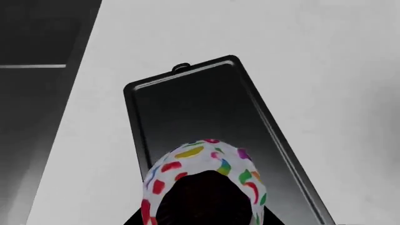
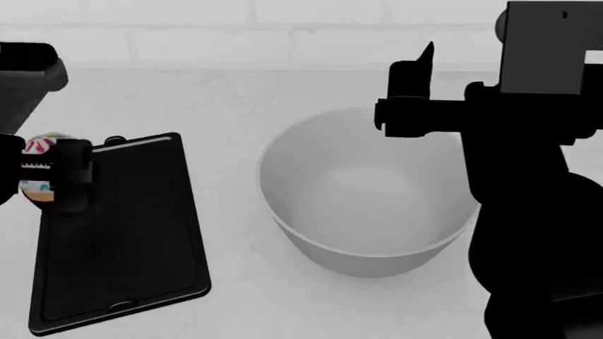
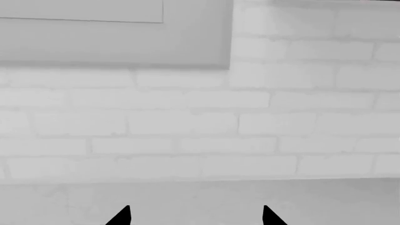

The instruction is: Move the fresh-baked cupcake off the tray onto the counter, and place the bowl used for mixing into the sink.

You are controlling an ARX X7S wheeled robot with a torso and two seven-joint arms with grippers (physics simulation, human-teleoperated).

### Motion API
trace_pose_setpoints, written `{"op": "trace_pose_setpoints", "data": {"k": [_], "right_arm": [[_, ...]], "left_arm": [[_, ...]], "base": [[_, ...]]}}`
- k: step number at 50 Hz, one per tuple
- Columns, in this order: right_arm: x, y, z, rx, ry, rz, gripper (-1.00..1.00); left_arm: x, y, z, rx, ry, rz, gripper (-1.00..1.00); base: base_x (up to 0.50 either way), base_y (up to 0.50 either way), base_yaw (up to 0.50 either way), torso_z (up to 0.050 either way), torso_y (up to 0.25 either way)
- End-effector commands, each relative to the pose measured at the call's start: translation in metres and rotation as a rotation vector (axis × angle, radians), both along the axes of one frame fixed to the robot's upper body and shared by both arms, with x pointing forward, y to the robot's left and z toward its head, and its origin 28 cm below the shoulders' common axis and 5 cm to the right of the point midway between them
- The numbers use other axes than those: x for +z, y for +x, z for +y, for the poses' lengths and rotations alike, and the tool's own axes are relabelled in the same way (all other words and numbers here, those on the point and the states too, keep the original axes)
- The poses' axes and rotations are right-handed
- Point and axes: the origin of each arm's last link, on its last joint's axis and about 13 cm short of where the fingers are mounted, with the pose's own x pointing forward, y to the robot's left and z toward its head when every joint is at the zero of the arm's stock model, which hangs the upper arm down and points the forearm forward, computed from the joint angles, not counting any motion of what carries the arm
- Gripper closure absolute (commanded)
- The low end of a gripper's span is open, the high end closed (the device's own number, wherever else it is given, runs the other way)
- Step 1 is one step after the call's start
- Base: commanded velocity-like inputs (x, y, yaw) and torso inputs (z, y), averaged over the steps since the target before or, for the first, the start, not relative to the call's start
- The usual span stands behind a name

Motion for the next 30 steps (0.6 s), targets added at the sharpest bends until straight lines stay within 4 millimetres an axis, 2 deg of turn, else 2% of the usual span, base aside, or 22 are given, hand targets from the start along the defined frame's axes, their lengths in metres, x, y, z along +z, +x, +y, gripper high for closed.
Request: {"op": "trace_pose_setpoints", "data": {"k": [1,4,12,16,22,30], "right_arm": [[0.001,-0.001,-0.002,-0.008,0.000,-0.004,-1.00],[0.000,-0.002,-0.002,-0.010,-0.003,-0.001,-1.00],[0.000,-0.004,-0.003,-0.009,0.004,-0.001,-1.00],[-0.001,-0.004,-0.002,-0.010,0.005,0.002,-1.00],[-0.003,-0.003,-0.002,-0.007,0.006,0.006,-1.00],[-0.003,-0.004,-0.003,-0.011,0.008,0.006,-1.00]], "left_arm": [[0.086,-0.044,0.001,-0.019,-0.055,-0.285,1.00],[0.101,-0.060,-0.001,-0.071,-0.089,-0.316,1.00],[0.074,-0.090,-0.024,-0.318,-0.170,-0.231,1.00],[0.065,-0.100,-0.031,-0.378,-0.262,-0.194,1.00],[0.046,-0.117,-0.048,-0.529,-0.283,-0.102,1.00],[0.032,-0.124,-0.056,-0.617,-0.319,-0.014,1.00]], "base": [[0.00,0.00,0.00,0.000,0.000],[0.00,0.00,0.00,0.000,0.000],[0.00,0.00,0.00,0.000,0.000],[0.00,0.00,0.00,0.000,0.000],[0.00,0.00,0.00,0.000,0.000],[0.00,0.00,0.00,0.000,0.000]]}}
